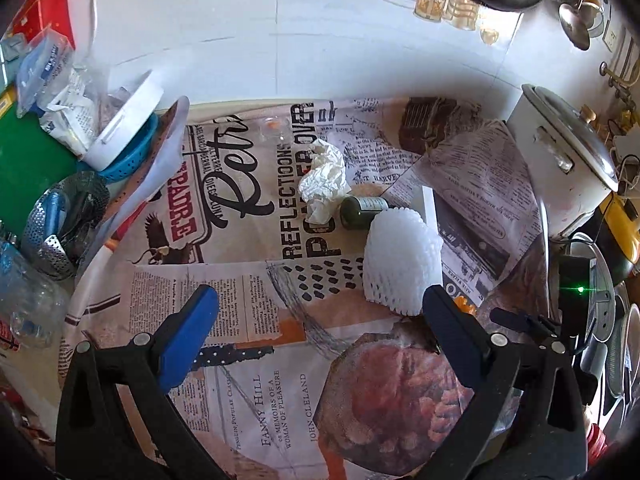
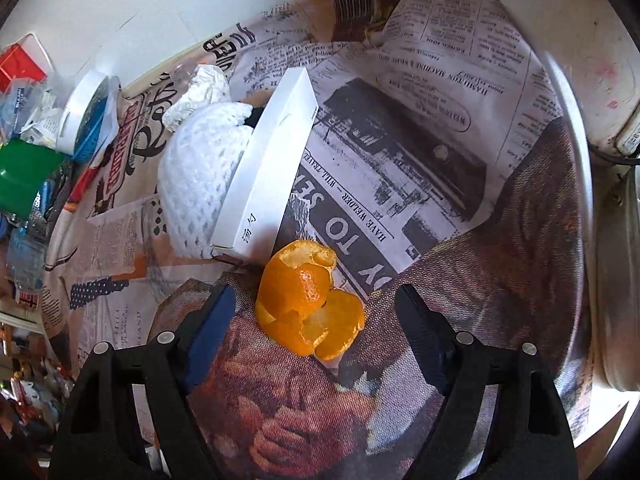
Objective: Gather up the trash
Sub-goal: 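Grasp the white foam net with the left tool while the right tool grasps the orange peel, then carry the foam net and orange peel down over the floor bin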
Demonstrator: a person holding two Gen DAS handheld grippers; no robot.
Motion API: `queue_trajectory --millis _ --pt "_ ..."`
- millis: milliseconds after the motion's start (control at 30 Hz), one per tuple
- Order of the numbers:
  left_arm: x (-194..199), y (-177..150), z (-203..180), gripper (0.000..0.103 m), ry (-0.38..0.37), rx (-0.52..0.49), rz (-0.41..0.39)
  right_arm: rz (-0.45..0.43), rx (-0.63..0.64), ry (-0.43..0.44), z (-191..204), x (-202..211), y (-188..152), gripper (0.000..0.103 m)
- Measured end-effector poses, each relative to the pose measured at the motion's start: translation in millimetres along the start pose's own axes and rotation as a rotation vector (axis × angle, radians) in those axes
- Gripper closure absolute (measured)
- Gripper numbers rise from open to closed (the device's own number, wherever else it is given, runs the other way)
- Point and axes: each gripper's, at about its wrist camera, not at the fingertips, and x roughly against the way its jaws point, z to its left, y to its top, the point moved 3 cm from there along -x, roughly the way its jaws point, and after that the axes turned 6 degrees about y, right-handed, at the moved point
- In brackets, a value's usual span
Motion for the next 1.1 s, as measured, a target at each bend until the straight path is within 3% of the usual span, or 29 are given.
queue_trajectory --millis 133,233,400,500,633,733,833,900,1000,1100 --pt "-29 2 -12 0.001 -0.058 -0.038 0.056 0.032 -0.024 0.006 -1 -14 -2 0.048" --pt "-46 1 -26 0.001 -0.110 -0.058 0.096 0.024 -0.033 0.008 -3 -14 -4 0.059" --pt "-71 -2 -55 0.003 -0.140 -0.115 0.127 0.017 -0.013 0.048 -2 -5 -5 0.083" --pt "-82 -1 -67 0.012 -0.156 -0.125 0.140 0.016 -0.006 0.027 -6 0 -7 0.087" --pt "-96 0 -76 0.016 -0.183 -0.102 0.162 -0.005 -0.005 0.009 -10 10 -7 0.088" --pt "-106 0 -79 0.029 -0.194 -0.079 0.182 -0.017 -0.016 -0.006 -18 19 -8 0.088" --pt "-110 -1 -81 0.050 -0.205 -0.066 0.178 -0.035 -0.038 -0.021 -28 28 -9 0.088" --pt "-110 -2 -82 0.074 -0.188 -0.080 0.170 -0.049 -0.052 -0.028 -34 34 -10 0.088" --pt "-105 -4 -82 0.084 -0.158 -0.086 0.142 -0.073 -0.063 -0.039 -38 43 -9 0.088" --pt "-92 -4 -78 0.086 -0.148 -0.070 0.115 -0.102 -0.064 -0.040 -39 56 -8 0.088"
